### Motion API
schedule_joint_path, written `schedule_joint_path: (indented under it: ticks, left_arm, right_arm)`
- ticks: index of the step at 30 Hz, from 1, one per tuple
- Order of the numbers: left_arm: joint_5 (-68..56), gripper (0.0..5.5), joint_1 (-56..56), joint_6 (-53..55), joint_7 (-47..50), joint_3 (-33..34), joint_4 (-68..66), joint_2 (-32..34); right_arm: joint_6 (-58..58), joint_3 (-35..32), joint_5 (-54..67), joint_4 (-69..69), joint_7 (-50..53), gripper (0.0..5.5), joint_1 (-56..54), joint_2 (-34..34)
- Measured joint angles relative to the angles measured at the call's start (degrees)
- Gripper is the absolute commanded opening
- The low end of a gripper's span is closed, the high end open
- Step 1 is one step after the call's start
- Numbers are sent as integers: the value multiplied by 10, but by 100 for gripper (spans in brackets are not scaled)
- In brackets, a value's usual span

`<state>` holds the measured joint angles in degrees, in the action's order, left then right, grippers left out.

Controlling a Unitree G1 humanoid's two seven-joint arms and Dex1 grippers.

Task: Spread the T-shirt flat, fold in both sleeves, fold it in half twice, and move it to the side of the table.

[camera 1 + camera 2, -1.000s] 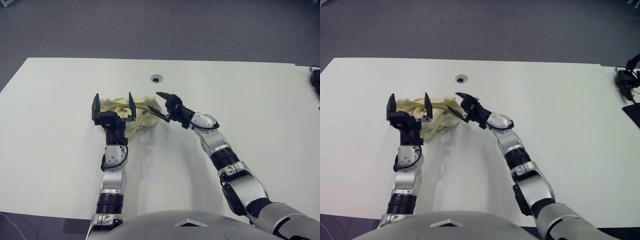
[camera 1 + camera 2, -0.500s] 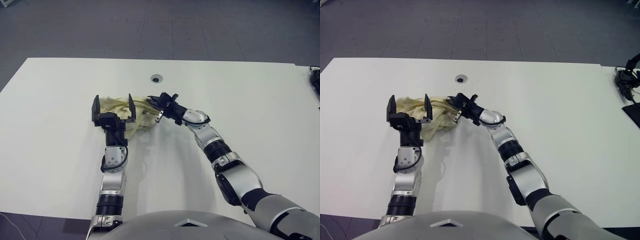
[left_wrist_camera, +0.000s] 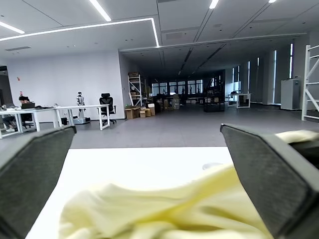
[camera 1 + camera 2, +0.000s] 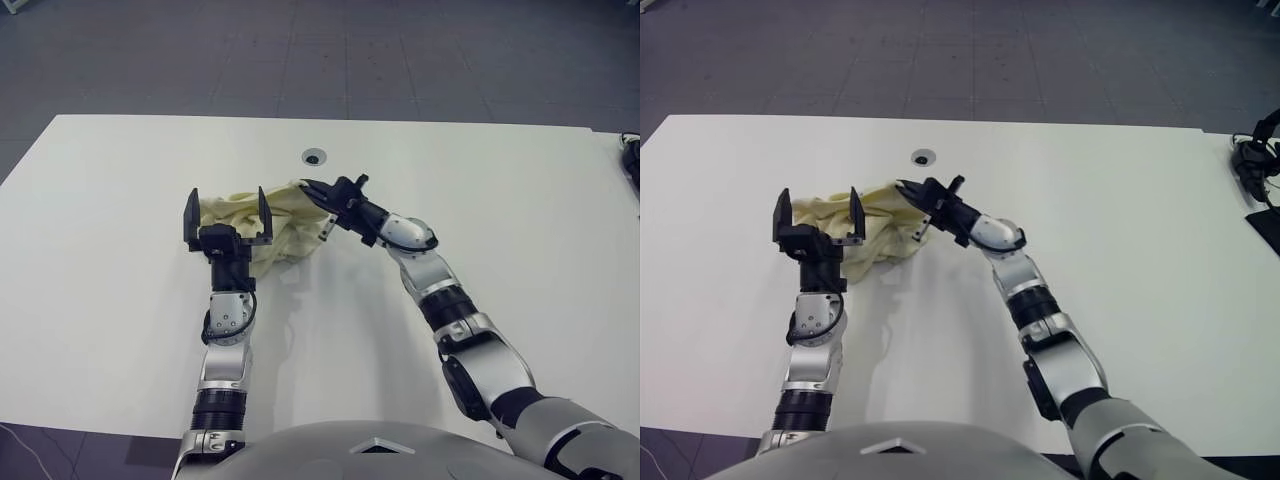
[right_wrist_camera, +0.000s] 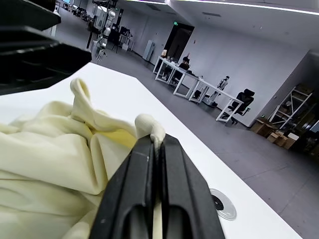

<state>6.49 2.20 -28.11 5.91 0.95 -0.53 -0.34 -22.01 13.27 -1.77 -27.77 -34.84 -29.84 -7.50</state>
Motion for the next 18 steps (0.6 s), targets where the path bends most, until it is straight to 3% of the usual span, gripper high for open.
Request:
schedule_joint_path:
  ticks: [4, 9, 14, 18]
  left_arm:
    - [-17, 540, -2, 25, -42, 17, 68, 48]
    - [-86, 540, -4, 68, -210, 53, 128, 218]
    - [-74, 540, 14, 28, -394, 43, 54, 391]
    - [15, 540, -40, -25, -409, 30, -43, 459]
  right_arm:
    - [12, -1, 19, 106, -26, 1, 60, -35]
    - [14, 27, 11, 204, -50, 1, 131, -70]
    - [16, 33, 7, 245, -50, 1, 166, -92]
    - [18, 33, 7, 257, -49, 1, 172, -99]
